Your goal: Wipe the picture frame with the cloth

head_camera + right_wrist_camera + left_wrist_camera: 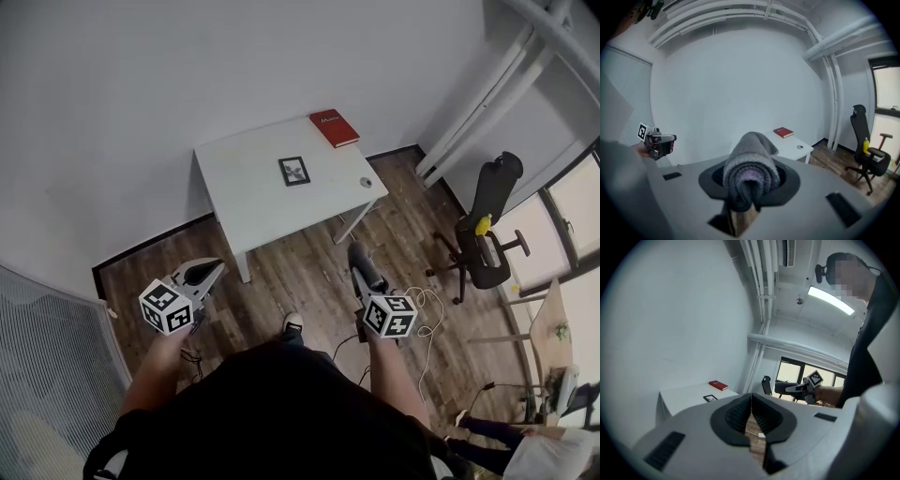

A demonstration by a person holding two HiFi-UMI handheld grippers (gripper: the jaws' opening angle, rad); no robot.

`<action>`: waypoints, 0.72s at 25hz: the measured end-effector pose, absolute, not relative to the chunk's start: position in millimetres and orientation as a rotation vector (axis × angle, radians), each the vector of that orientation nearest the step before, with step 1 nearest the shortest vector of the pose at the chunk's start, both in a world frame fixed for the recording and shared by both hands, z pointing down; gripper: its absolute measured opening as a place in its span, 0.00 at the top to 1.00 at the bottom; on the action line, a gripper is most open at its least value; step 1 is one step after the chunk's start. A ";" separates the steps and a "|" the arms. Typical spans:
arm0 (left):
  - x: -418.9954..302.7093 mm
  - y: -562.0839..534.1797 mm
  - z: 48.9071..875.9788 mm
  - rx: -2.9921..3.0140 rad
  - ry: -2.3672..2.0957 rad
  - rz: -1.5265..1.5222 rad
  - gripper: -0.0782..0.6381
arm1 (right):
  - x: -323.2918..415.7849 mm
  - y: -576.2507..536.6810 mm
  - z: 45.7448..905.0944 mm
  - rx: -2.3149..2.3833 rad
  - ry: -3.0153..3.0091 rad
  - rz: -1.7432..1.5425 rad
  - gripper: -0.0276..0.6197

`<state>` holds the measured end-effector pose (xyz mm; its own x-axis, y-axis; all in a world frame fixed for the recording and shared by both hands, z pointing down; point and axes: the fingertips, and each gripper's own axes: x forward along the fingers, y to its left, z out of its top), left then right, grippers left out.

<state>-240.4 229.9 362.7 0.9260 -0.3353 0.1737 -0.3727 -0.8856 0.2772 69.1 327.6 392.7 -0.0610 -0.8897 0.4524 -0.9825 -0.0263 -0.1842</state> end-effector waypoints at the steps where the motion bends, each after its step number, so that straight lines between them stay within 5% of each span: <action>1: -235.8 225.1 364.4 2.775 -0.524 0.179 0.87 | 73.2 322.1 395.0 2.001 -2.042 0.689 0.78; 18: -146.2 145.5 356.5 2.761 -0.646 0.231 0.87 | 164.4 205.2 410.1 1.885 -2.136 0.711 0.78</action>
<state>-146.2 145.5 356.5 0.8863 -0.4072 0.2207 -0.4548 -0.8555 0.2477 164.4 205.2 410.1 -0.1637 -0.8749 0.4558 -0.9735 0.0686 -0.2180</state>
